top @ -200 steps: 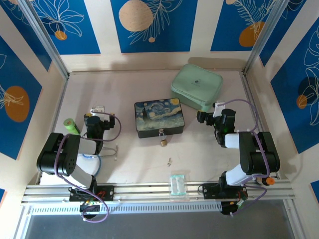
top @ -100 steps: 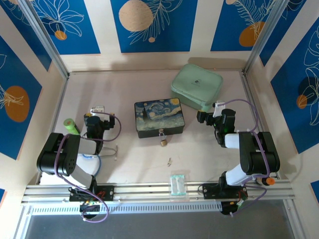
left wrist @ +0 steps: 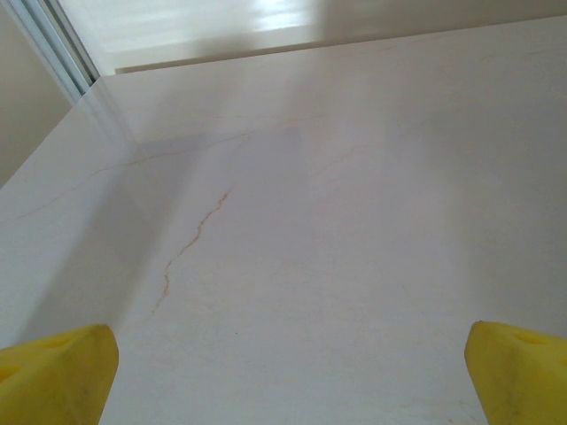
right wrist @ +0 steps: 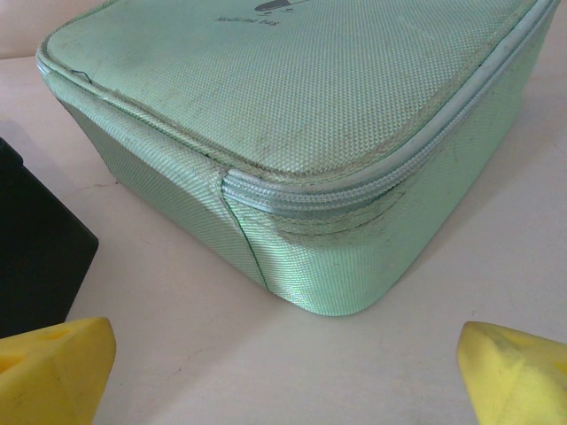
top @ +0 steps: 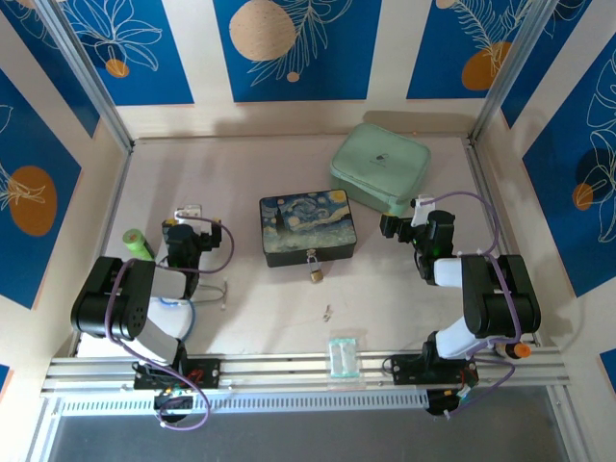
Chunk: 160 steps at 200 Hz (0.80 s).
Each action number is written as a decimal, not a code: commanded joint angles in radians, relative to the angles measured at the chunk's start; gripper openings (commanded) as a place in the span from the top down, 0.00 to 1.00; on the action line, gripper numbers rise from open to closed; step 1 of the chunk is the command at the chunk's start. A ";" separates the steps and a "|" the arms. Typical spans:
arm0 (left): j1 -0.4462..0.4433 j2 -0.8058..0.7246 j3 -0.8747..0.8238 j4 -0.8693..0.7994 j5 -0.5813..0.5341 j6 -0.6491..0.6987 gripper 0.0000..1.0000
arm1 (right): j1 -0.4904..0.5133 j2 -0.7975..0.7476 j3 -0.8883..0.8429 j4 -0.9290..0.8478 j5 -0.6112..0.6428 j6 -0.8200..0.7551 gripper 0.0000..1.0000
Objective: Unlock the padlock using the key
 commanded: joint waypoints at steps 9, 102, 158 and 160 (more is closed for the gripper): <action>0.008 0.008 0.011 0.029 0.015 -0.006 0.00 | -0.003 -0.006 0.014 0.006 -0.014 -0.016 0.01; 0.003 -0.028 -0.081 0.176 -0.019 -0.013 0.00 | 0.007 -0.204 0.075 -0.269 -0.048 -0.012 0.01; -0.023 -0.341 0.033 -0.269 -0.054 0.005 0.01 | 0.012 -0.391 0.088 -0.480 -0.150 0.121 0.01; -0.023 -0.355 0.041 -0.284 -0.048 0.004 0.01 | 0.012 -0.395 0.092 -0.492 -0.150 0.130 0.01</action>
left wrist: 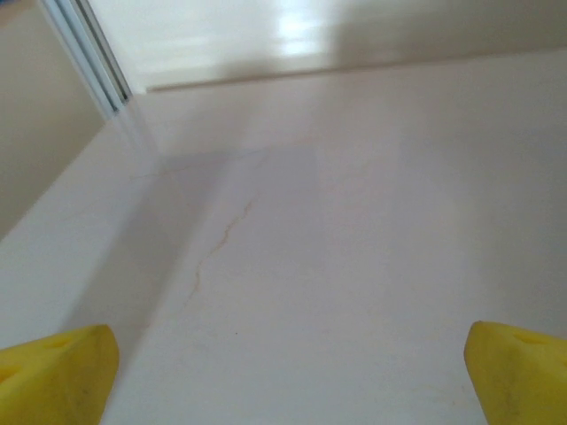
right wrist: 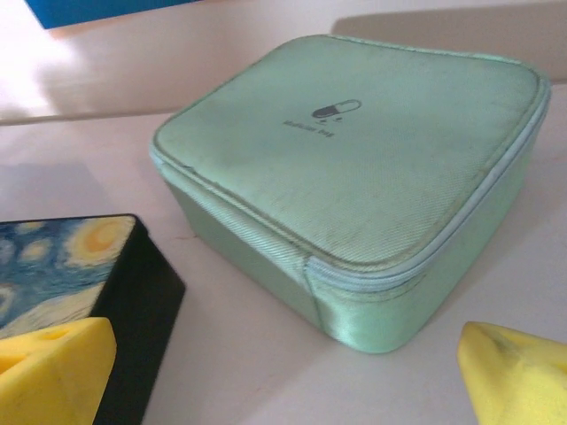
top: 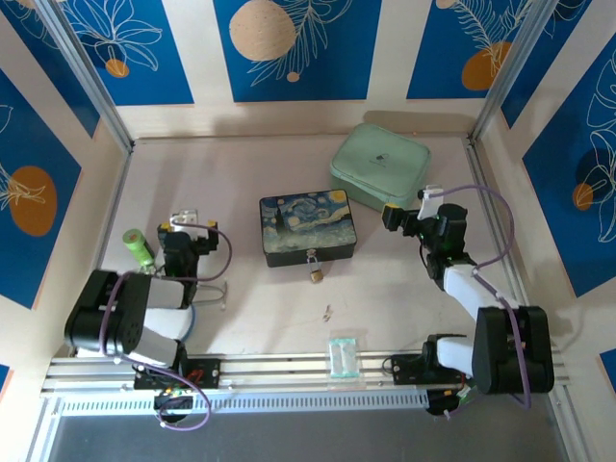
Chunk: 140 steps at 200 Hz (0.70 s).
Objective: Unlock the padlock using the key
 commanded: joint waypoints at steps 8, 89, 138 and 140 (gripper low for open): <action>-0.009 -0.229 0.137 -0.322 0.011 -0.032 0.01 | 0.005 -0.057 0.060 -0.228 -0.048 0.144 0.01; -0.005 -0.430 0.221 -0.736 0.343 -0.778 0.00 | 0.083 -0.130 0.159 -0.674 -0.150 0.361 0.01; -0.189 -0.447 0.365 -1.248 0.426 -0.798 0.00 | 0.406 -0.168 0.183 -0.935 -0.010 0.465 0.01; -0.196 -0.452 0.363 -1.253 0.427 -0.801 0.00 | 0.420 -0.170 0.182 -0.939 -0.003 0.471 0.01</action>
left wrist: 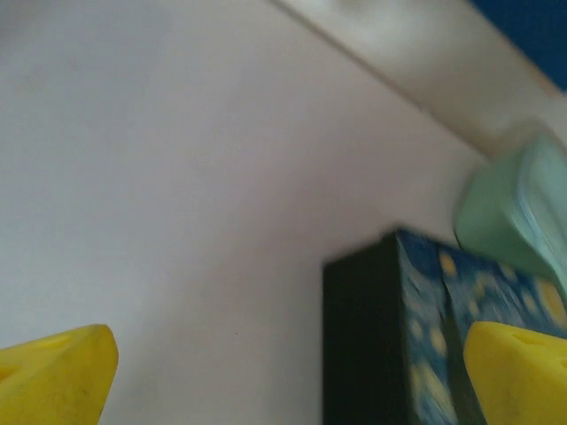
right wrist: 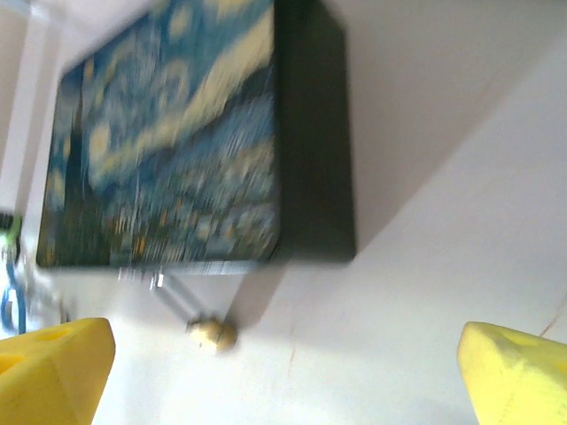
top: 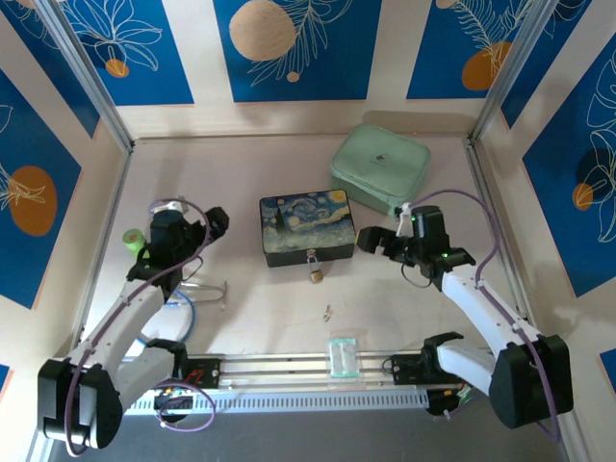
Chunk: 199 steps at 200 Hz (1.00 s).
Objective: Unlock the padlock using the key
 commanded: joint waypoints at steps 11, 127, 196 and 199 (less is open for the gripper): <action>-0.146 -0.053 0.031 -0.255 0.091 -0.092 0.00 | 0.206 -0.036 0.019 -0.201 0.102 0.126 0.03; -0.533 -0.100 -0.087 -0.152 0.007 -0.361 0.02 | 0.768 0.261 0.099 -0.194 0.384 0.527 0.44; -0.584 -0.050 -0.096 -0.117 0.014 -0.363 0.02 | 0.826 0.417 0.159 -0.207 0.409 0.559 0.53; -0.585 -0.050 -0.099 -0.114 0.013 -0.365 0.02 | 0.827 0.420 0.159 -0.206 0.410 0.560 0.52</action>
